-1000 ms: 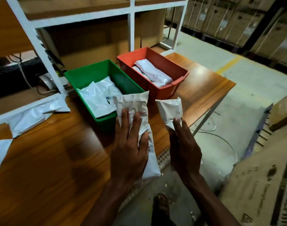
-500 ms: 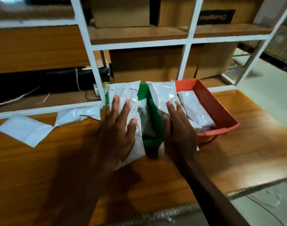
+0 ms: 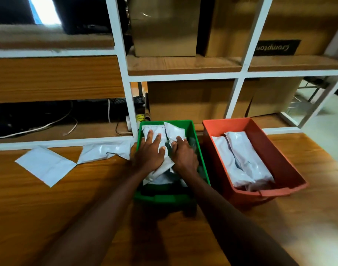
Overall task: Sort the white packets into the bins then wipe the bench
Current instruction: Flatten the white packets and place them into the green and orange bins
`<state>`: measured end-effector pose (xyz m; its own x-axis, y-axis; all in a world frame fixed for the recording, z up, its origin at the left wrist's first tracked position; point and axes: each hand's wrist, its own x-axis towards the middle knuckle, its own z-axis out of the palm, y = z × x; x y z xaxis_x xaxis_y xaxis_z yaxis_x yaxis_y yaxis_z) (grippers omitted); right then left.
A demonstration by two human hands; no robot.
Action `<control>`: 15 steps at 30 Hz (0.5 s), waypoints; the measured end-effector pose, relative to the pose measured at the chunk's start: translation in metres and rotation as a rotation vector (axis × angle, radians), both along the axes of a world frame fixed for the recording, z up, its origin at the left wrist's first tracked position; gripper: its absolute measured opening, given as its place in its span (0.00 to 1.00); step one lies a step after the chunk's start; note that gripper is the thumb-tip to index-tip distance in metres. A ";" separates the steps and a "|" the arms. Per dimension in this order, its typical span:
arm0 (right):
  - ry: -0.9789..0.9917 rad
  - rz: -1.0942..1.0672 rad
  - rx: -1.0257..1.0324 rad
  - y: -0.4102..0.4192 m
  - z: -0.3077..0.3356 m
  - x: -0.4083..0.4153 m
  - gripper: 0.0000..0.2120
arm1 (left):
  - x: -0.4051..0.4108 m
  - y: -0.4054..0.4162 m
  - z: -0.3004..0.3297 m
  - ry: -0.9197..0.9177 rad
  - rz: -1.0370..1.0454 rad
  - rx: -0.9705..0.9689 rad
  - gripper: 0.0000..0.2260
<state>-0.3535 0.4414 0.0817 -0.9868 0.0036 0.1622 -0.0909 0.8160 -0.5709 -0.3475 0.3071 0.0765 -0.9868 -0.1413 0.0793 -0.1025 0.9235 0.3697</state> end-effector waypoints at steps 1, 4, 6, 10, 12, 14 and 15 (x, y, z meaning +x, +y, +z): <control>-0.042 0.001 0.012 0.000 -0.009 -0.007 0.16 | -0.007 0.002 -0.002 -0.029 -0.001 -0.023 0.27; -0.220 0.009 0.047 0.002 -0.029 -0.030 0.19 | -0.026 0.008 -0.006 -0.123 -0.036 -0.019 0.27; -0.340 0.046 0.055 0.002 -0.037 -0.038 0.25 | -0.031 0.007 -0.016 -0.237 -0.074 -0.046 0.29; -0.548 0.084 -0.110 0.002 -0.051 -0.033 0.34 | -0.028 0.007 -0.040 -0.361 -0.121 -0.185 0.32; -0.603 0.105 -0.053 0.001 -0.058 -0.032 0.38 | -0.025 0.009 -0.046 -0.393 -0.133 -0.271 0.36; -0.634 0.136 0.030 -0.001 -0.062 -0.033 0.40 | -0.022 0.009 -0.049 -0.420 -0.134 -0.302 0.39; -0.643 0.145 0.073 -0.002 -0.063 -0.033 0.39 | -0.021 0.010 -0.049 -0.418 -0.130 -0.305 0.39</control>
